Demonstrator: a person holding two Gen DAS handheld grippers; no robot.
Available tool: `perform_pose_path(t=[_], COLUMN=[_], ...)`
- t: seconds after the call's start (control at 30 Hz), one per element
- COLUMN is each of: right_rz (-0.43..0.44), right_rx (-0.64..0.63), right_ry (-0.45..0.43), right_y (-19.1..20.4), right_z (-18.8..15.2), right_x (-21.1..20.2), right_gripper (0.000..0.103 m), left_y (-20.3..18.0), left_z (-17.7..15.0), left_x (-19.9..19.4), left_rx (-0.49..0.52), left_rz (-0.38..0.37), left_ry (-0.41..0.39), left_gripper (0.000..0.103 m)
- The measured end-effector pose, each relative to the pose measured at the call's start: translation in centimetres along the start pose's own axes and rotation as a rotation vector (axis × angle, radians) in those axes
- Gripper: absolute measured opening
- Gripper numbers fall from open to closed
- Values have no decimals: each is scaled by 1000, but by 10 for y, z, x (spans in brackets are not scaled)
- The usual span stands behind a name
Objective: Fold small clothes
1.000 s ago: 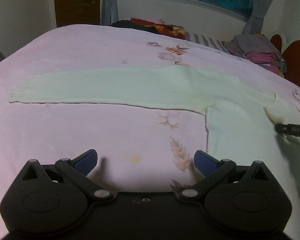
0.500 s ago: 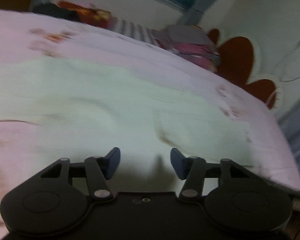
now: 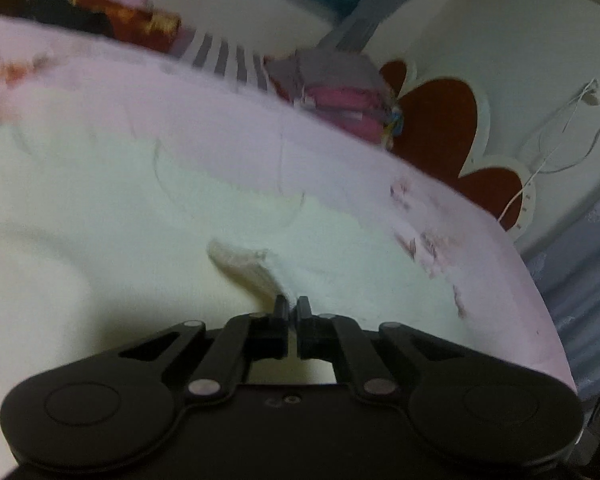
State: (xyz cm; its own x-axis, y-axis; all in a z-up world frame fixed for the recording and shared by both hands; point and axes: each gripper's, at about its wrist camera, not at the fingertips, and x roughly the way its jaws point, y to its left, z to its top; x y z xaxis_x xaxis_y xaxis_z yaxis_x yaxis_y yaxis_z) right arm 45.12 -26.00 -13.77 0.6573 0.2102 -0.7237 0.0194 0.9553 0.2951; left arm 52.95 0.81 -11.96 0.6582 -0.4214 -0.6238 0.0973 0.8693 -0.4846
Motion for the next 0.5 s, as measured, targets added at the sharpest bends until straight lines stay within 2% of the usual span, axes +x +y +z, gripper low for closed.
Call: perform_pose_path(t=[0.17,0.5], right_rz=[-3,-44], right_rx=[-1,-24], right_ry=[-2,3], right_y=[2,11], right_z=[3,10], right_x=[4,14], right_gripper=[28,28], left_y=[24,73], left_z=[13,13], left_x=[-26,-58], left_rx=[17,-50], left_rz=[50,113], left_ry=[-45,-96], left_gripper=[3,3])
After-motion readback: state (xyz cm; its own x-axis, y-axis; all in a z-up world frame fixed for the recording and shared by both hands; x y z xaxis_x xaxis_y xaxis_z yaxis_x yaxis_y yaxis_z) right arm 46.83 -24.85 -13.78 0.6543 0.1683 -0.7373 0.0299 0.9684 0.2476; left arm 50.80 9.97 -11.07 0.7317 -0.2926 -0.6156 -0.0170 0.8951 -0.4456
